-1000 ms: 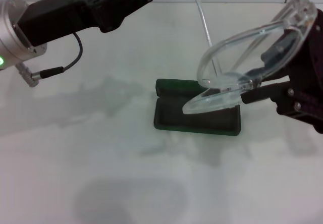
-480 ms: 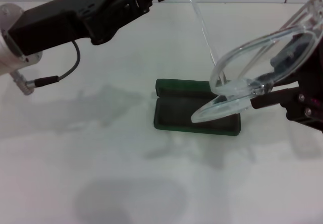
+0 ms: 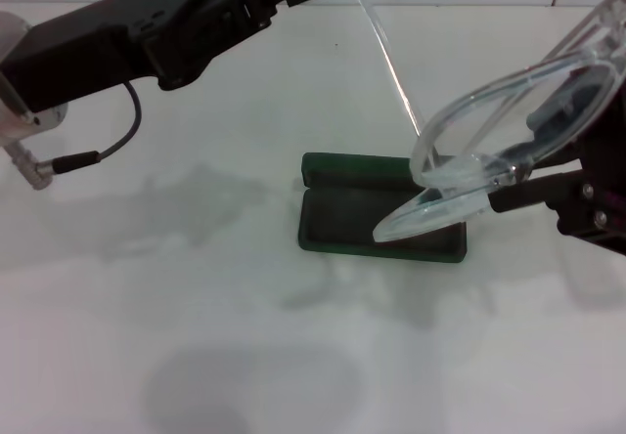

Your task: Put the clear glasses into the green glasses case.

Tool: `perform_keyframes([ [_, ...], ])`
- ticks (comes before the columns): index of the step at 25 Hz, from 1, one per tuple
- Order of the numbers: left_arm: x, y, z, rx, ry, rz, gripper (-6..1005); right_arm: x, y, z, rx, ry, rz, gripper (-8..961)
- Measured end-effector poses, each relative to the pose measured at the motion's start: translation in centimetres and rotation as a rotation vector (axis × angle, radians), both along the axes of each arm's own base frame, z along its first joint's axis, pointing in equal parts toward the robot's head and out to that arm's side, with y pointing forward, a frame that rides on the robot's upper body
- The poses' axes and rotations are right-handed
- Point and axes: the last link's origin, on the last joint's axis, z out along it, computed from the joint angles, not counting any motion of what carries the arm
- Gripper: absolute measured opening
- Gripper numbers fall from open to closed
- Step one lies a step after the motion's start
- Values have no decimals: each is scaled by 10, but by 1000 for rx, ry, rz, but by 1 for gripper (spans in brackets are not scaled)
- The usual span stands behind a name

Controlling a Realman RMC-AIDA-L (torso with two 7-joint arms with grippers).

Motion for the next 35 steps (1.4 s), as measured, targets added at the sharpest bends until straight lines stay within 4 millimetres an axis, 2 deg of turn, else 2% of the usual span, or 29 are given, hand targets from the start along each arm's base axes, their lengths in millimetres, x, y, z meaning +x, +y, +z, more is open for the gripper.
perform_keyframes([
  [12, -4, -1, -1, -8, 1, 20, 67, 0, 0, 0, -2, 1, -3, 49],
  [20, -9, -3, 0, 0, 8, 34, 246, 0, -1, -1, -6, -1, -3, 49],
  [27, -17, -1, -1, 9, 15, 74, 232, -1, -2, -1, -8, -5, 9, 49],
  [35, -16, 3, -4, 12, 29, 90, 207, 0, -4, -2, -15, 5, 12, 49],
])
